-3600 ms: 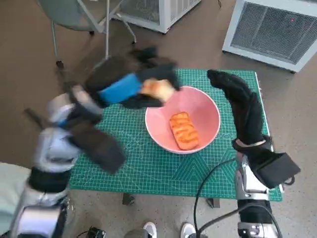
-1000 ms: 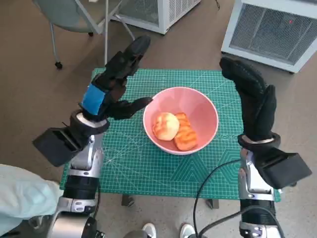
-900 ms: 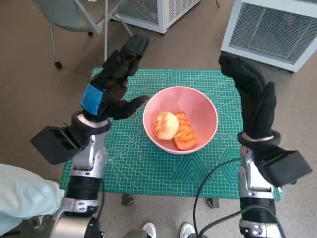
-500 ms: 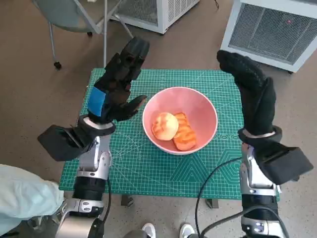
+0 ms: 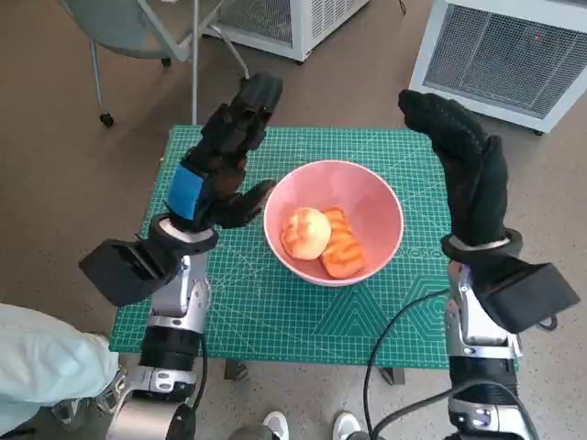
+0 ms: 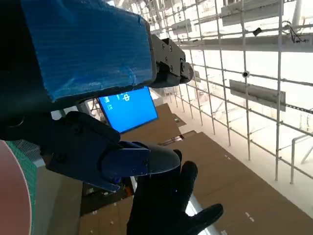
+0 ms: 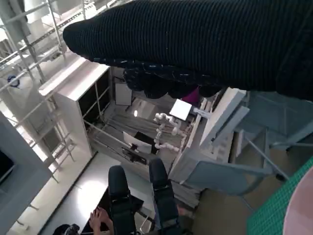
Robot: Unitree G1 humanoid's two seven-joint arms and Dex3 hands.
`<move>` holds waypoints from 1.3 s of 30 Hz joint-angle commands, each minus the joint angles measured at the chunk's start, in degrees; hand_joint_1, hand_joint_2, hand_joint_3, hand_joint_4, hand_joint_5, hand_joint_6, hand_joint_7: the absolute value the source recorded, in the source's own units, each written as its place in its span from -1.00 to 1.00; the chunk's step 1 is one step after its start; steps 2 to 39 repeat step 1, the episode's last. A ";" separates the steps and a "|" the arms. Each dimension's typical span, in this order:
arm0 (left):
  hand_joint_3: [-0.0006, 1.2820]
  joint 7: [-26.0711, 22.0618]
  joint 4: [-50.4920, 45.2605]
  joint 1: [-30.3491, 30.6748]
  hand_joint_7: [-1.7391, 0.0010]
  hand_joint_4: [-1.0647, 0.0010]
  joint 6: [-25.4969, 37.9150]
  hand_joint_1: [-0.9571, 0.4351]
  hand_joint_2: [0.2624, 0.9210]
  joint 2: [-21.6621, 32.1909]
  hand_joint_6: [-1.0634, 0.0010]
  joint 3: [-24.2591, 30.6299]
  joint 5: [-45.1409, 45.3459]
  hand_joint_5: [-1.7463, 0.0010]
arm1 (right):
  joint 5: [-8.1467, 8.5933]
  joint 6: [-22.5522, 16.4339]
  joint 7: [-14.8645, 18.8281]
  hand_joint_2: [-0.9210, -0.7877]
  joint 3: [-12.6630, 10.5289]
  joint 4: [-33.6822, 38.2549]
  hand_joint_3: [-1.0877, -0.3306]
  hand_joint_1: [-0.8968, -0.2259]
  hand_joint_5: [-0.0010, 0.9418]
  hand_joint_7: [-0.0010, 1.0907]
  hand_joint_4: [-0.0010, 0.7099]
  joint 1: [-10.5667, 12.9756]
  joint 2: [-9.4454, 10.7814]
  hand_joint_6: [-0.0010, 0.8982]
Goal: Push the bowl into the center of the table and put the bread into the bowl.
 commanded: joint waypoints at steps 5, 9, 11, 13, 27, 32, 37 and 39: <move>-0.30 0.00 0.62 -1.11 0.97 0.78 -0.80 -0.53 1.00 -0.05 0.55 0.00 0.73 1.00 | -0.40 1.50 -0.02 -1.00 0.15 -0.34 -0.16 -0.42 -1.00 -0.14 -0.56 0.51 -0.31 -1.00; -0.30 0.00 0.62 -1.11 0.97 0.78 -0.80 -0.53 1.00 -0.05 0.55 0.00 0.73 1.00 | -0.40 1.50 -0.02 -1.00 0.15 -0.34 -0.16 -0.42 -1.00 -0.14 -0.56 0.51 -0.31 -1.00; -0.30 0.00 0.62 -1.11 0.97 0.78 -0.80 -0.53 1.00 -0.05 0.55 0.00 0.73 1.00 | -0.40 1.50 -0.02 -1.00 0.15 -0.34 -0.16 -0.42 -1.00 -0.14 -0.56 0.51 -0.31 -1.00; -0.30 0.00 0.62 -1.11 0.97 0.78 -0.80 -0.53 1.00 -0.05 0.55 0.00 0.73 1.00 | -0.40 1.50 -0.02 -1.00 0.15 -0.34 -0.16 -0.42 -1.00 -0.14 -0.56 0.51 -0.31 -1.00; -0.30 0.00 0.62 -1.11 0.97 0.78 -0.80 -0.53 1.00 -0.05 0.55 0.00 0.73 1.00 | -0.40 1.50 -0.02 -1.00 0.15 -0.34 -0.16 -0.42 -1.00 -0.14 -0.56 0.51 -0.31 -1.00; -0.30 0.00 0.62 -1.11 0.97 0.78 -0.80 -0.53 1.00 -0.05 0.55 0.00 0.73 1.00 | -0.40 1.50 -0.02 -1.00 0.15 -0.34 -0.16 -0.42 -1.00 -0.14 -0.56 0.51 -0.31 -1.00; -0.30 0.00 0.62 -1.11 0.97 0.78 -0.80 -0.53 1.00 -0.05 0.55 0.00 0.73 1.00 | -0.40 1.50 -0.02 -1.00 0.15 -0.34 -0.16 -0.42 -1.00 -0.14 -0.56 0.51 -0.31 -1.00; -0.30 0.00 0.62 -1.11 0.97 0.78 -0.80 -0.53 1.00 -0.05 0.55 0.00 0.73 1.00 | -0.40 1.50 -0.02 -1.00 0.15 -0.34 -0.16 -0.42 -1.00 -0.14 -0.56 0.51 -0.31 -1.00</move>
